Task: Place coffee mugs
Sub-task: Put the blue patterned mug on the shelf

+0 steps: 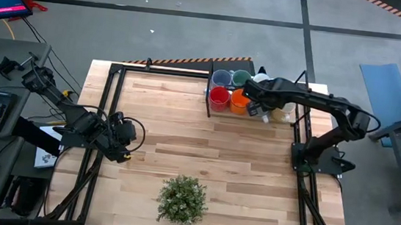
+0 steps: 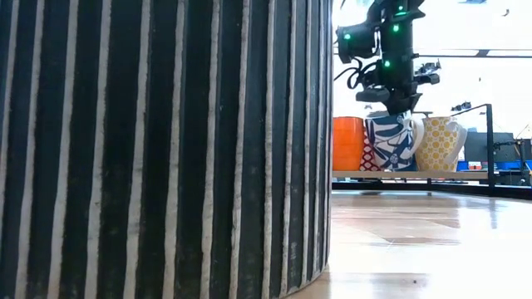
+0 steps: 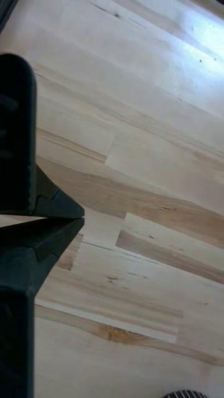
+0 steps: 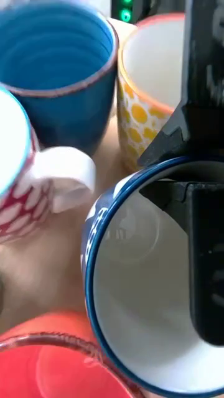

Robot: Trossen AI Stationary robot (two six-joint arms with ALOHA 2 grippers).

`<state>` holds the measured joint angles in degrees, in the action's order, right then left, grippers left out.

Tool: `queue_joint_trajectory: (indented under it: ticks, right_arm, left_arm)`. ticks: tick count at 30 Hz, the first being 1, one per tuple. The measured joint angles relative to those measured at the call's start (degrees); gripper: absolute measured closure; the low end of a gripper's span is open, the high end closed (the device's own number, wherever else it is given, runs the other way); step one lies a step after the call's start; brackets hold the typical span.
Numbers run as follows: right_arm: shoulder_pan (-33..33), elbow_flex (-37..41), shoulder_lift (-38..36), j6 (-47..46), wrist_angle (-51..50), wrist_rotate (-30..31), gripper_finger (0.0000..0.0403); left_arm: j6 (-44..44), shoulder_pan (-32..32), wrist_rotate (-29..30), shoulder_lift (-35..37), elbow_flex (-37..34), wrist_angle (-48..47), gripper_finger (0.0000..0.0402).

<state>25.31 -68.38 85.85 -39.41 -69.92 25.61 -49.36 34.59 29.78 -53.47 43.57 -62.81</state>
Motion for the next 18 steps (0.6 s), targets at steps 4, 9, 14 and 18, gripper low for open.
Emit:
queue_joint_trajectory:
  ticks: [4, 9, 14, 18]
  right_arm:
    - [0.52, -0.04, 1.19, -0.07, 0.19, -0.68, 0.0403]
    - [1.67, -0.13, 1.5, 0.0, 0.62, -1.37, 0.0403]
    - [3.29, -0.15, 1.48, 0.54, 1.13, -3.67, 0.0403]
    - [4.0, -0.16, 1.51, -0.18, 1.4, -4.18, 0.0397]
  left_arm:
    - [0.0, 0.0, 0.0, 0.01, 0.0, -0.03, 0.0402]
    - [0.02, -0.01, 0.44, 0.01, 0.0, -0.01, 0.0402]
    - [0.04, 0.0, 0.92, 0.02, 0.0, -0.02, 0.0402]
    - [0.04, 0.0, 0.98, 0.0, 0.0, -0.02, 0.0401]
